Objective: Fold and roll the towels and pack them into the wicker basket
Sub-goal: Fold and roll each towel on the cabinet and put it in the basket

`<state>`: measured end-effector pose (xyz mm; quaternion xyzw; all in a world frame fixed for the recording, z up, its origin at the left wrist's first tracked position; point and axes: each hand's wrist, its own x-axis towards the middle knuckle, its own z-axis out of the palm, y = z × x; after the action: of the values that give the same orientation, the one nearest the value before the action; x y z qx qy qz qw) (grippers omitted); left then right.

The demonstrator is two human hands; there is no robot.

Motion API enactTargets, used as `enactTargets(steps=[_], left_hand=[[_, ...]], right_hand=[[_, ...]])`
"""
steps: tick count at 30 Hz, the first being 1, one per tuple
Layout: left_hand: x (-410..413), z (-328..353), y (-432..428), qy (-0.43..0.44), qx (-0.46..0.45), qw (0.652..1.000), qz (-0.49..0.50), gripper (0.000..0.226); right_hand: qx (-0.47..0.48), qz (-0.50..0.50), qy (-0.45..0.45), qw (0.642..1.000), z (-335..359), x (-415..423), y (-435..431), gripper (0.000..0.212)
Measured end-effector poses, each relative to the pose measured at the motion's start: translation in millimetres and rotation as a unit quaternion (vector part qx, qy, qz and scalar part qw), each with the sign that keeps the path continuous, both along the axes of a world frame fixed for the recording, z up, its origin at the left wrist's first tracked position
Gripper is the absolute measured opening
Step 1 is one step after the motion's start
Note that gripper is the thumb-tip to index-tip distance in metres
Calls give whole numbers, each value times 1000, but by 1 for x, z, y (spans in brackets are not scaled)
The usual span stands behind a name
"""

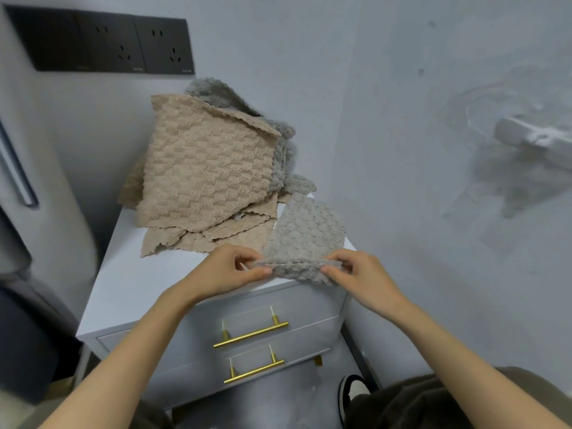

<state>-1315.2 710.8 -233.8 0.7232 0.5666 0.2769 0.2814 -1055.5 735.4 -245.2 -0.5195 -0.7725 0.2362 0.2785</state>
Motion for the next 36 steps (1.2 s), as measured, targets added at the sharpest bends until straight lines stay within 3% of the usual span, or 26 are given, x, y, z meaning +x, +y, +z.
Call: enactTargets(steps=[3, 7, 14, 16, 20, 25, 28, 32, 36], left_hand=[[13, -7, 4, -19, -3, 1000, 9, 36], [24, -15, 11, -14, -11, 998, 55, 51], [34, -21, 21, 42, -10, 991, 128, 46], [36, -23, 21, 67, 12, 988, 142, 42], [38, -23, 21, 73, 154, 982, 84, 21], [37, -27, 23, 142, 299, 941, -71, 12], [33, -30, 21, 158, 292, 938, -96, 19], [26, -33, 17, 172, 266, 947, -60, 27], [21, -34, 17, 185, 199, 960, -69, 39]], right_hand=[[-24, -28, 32, 999, 8, 14, 5, 3], [-80, -53, 10, 995, 6, 25, 8, 15], [-113, -96, -65, 987, -8, 25, 11, 37], [-108, -109, -76, 985, -13, 22, 11, 35], [29, -138, -86, 986, -16, 16, 3, 25], [250, -15, -105, 962, -30, 8, -2, 24], [297, 19, -149, 943, -40, 7, -2, 18], [322, 24, -174, 930, -51, 8, -5, 23], [333, 51, -229, 913, -58, 10, -3, 46]])
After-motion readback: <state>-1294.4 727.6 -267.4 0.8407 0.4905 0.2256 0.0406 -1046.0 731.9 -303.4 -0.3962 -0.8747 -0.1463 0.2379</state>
